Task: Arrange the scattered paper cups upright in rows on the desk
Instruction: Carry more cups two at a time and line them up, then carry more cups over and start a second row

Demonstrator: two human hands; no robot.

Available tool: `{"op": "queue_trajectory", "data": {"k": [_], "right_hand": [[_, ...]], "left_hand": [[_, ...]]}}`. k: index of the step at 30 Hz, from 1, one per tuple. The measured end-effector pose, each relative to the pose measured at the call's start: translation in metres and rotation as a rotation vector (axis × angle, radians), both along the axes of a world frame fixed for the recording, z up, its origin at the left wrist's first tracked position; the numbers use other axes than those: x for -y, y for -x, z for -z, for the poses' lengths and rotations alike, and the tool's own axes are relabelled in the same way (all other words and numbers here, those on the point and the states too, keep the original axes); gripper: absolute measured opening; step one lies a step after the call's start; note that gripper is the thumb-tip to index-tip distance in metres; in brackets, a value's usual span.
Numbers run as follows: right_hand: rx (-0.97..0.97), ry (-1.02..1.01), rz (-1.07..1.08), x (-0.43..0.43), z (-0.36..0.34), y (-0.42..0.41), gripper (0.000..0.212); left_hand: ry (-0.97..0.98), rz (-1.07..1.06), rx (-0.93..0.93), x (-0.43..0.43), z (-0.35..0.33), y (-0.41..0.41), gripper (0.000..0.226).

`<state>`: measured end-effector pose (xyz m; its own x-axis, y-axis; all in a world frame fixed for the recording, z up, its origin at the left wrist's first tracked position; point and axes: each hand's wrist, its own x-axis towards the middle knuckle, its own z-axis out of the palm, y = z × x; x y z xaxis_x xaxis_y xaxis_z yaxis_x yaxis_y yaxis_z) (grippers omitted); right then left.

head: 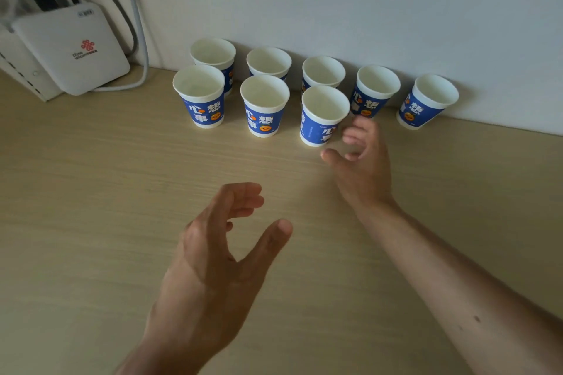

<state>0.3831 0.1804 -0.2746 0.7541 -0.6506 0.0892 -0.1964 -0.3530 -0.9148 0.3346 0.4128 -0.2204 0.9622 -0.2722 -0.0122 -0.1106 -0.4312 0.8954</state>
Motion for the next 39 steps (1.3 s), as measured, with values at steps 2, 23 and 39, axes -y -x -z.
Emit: {"op": "queue_trajectory", "data": {"k": [2, 23, 39], "right_hand": [[-0.014, -0.022, 0.059, -0.005, -0.007, 0.022, 0.063], [0.121, -0.393, 0.275, -0.046, -0.235, 0.285, 0.03], [0.367, -0.341, 0.479, 0.086, -0.315, 0.551, 0.027]], "left_hand": [[-0.021, 0.003, -0.035, -0.005, -0.011, 0.008, 0.053], [0.063, 0.099, -0.087, 0.007, -0.228, 0.183, 0.027], [0.243, 0.336, 0.011, 0.171, -0.29, 0.401, 0.017]]}}
